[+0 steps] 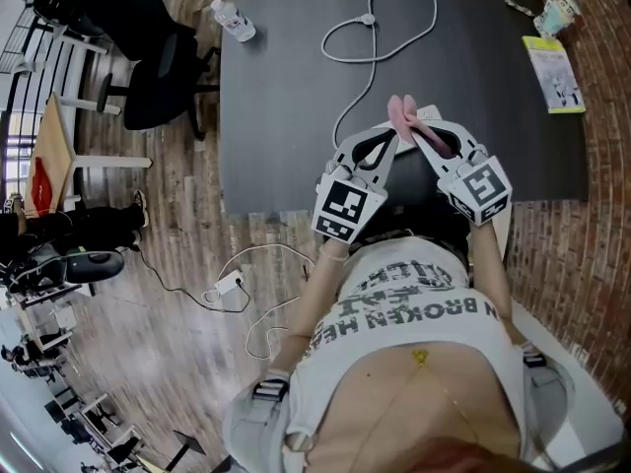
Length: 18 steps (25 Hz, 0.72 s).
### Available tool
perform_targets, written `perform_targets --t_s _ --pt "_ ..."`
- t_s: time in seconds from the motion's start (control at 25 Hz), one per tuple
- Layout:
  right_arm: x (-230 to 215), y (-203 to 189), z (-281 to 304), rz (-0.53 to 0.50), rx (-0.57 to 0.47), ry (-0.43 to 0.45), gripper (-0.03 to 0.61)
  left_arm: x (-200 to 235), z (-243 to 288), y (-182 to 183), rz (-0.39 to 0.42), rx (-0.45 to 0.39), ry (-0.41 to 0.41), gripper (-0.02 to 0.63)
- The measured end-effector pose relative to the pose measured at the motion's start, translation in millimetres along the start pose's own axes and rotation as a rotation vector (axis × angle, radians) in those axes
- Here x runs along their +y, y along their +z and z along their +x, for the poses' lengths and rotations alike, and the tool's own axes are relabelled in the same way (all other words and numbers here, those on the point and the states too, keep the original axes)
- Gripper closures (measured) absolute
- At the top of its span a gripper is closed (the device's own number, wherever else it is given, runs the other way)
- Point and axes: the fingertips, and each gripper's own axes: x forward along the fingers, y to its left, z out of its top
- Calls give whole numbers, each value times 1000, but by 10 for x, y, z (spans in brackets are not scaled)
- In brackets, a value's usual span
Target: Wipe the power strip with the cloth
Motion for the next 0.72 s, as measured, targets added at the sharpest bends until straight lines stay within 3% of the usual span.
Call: perform_targets --t_s 0.4,0.72 --pt "-47 504 -106 22 -166 -14 561 -1 -101 444 -12 -135 10 606" --pt "-89 688 -231 -11 -203 -45 561 -39 -159 647 -19 -194 -10 606"
